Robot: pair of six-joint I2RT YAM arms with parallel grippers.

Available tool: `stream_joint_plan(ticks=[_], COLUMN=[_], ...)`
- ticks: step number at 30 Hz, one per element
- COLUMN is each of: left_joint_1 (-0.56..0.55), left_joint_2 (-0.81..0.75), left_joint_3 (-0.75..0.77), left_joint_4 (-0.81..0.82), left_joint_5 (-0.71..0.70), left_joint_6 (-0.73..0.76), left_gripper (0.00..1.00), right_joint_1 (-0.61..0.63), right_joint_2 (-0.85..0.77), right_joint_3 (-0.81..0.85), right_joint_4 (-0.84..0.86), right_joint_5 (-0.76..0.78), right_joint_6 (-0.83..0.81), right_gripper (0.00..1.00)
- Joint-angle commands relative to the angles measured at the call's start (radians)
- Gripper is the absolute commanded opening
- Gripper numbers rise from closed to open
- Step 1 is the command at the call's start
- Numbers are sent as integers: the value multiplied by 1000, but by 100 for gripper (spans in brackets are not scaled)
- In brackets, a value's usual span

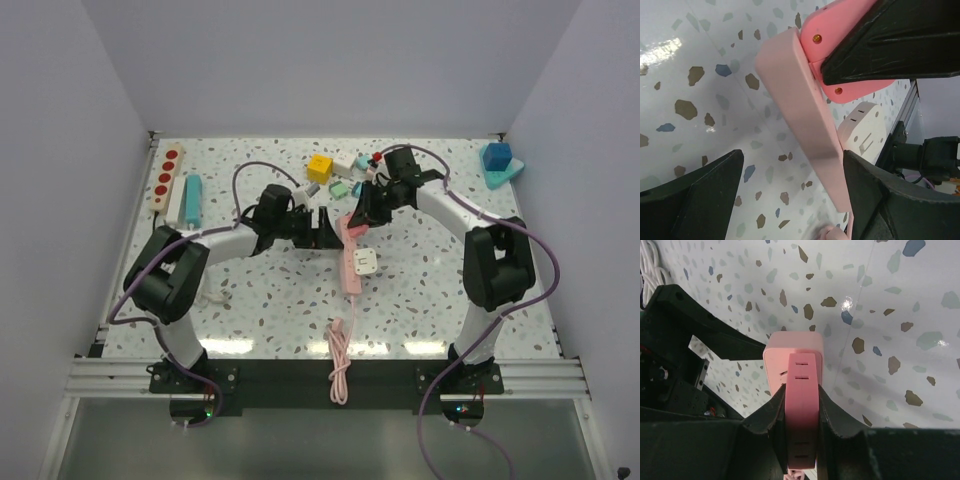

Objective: Pull the plug off the socket

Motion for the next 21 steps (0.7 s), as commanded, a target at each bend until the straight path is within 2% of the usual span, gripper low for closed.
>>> stream_joint_plan(ticks=[1, 7, 9, 10, 11, 13, 14, 17, 21], left_joint_1=[-40, -85, -90, -93, -93, -94, -93, -94, -94], left_joint_2=[15, 50, 63, 72, 77, 83, 84, 84, 84], left_joint_3=[34, 31, 37, 40, 42, 48, 49, 49, 39], left_joint_4=[120, 185, 174, 174, 168, 156, 133, 101, 67], left_joint_5=[-38, -49, -58, -62, -66, -85, -99, -154, -236], left_joint_6=[-42, -76, -74, -74, -76, -74, -73, -67, -91], left_gripper=[86, 81, 72, 66, 51, 35, 20, 2, 0], right_joint_1=[8, 8, 10, 11, 11, 11, 11, 13, 36], right_joint_2=[-39, -30, -36, -36, -42, -53, -56, -72, -131], right_joint_3=[29, 51, 54, 54, 54, 52, 52, 44, -27], right_joint_4=[28, 9, 3, 2, 3, 2, 0, 0, 61], right_joint_5=[-74, -93, -103, -103, -103, -97, -96, -80, 31], right_joint_6=[29, 26, 19, 18, 18, 18, 16, 16, 41], right_gripper=[0, 0, 0, 0, 0, 0, 0, 0, 0])
